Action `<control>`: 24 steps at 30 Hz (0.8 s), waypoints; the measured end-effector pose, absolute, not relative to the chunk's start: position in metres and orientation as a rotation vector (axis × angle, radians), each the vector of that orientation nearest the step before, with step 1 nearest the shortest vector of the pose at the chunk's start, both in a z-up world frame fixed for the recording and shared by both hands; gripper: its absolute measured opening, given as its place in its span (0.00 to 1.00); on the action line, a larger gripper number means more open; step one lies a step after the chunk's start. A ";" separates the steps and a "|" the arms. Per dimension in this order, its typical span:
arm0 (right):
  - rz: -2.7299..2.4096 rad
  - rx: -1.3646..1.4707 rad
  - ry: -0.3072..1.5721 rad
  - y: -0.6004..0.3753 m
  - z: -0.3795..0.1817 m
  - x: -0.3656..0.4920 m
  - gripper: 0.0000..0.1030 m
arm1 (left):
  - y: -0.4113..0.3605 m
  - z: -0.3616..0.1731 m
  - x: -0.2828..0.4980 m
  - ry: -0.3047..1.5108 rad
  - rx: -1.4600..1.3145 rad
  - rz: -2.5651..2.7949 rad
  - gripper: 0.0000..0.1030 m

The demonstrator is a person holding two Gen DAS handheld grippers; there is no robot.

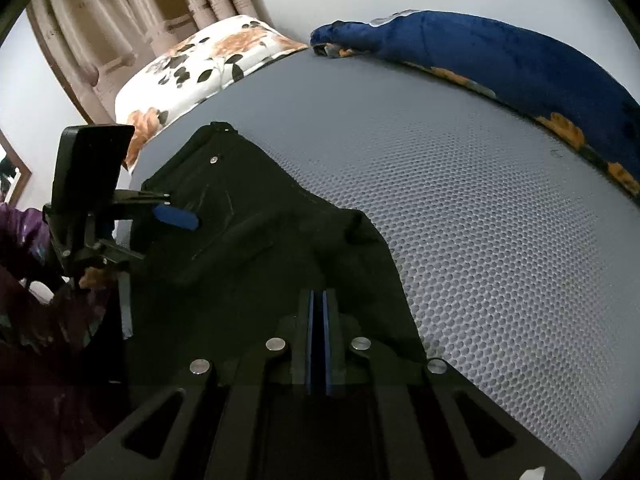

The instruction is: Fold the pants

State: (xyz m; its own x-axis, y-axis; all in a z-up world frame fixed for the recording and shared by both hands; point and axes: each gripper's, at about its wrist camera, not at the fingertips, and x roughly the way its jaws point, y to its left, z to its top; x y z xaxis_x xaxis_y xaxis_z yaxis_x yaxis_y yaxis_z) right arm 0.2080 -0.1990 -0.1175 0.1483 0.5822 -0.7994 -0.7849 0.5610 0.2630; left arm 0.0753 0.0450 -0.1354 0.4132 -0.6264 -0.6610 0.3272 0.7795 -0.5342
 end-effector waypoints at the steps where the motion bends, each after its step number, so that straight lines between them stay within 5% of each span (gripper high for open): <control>1: 1.017 -0.227 1.029 -0.198 -0.120 0.207 0.03 | 0.045 -0.135 0.075 0.972 -0.349 -0.613 0.86; 6: 1.018 -0.201 1.099 -0.193 -0.141 0.207 0.13 | 0.047 -0.133 0.074 0.974 -0.352 -0.606 0.86; 10: 1.018 -0.144 1.118 -0.194 -0.144 0.209 0.41 | 0.053 -0.132 0.075 0.978 -0.384 -0.596 0.86; 12: 1.022 -0.198 1.105 -0.187 -0.145 0.204 0.44 | 0.055 -0.131 0.074 0.978 -0.392 -0.588 0.86; 19: 0.953 -0.174 0.956 -0.194 -0.097 0.167 0.46 | 0.067 -0.126 0.073 0.950 -0.319 -0.491 0.86; 24: 0.958 -0.328 0.916 -0.155 -0.094 0.068 0.28 | 0.078 -0.126 0.085 0.962 -0.382 -0.448 0.86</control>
State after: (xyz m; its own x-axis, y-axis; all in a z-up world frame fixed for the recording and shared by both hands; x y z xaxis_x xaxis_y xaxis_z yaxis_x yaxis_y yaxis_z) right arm 0.0682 -0.1551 -0.0941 0.2498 0.5591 -0.7906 -0.8152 0.5620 0.1398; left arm 0.0850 0.0785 -0.1257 0.4944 -0.5239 -0.6936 0.1934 0.8443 -0.4998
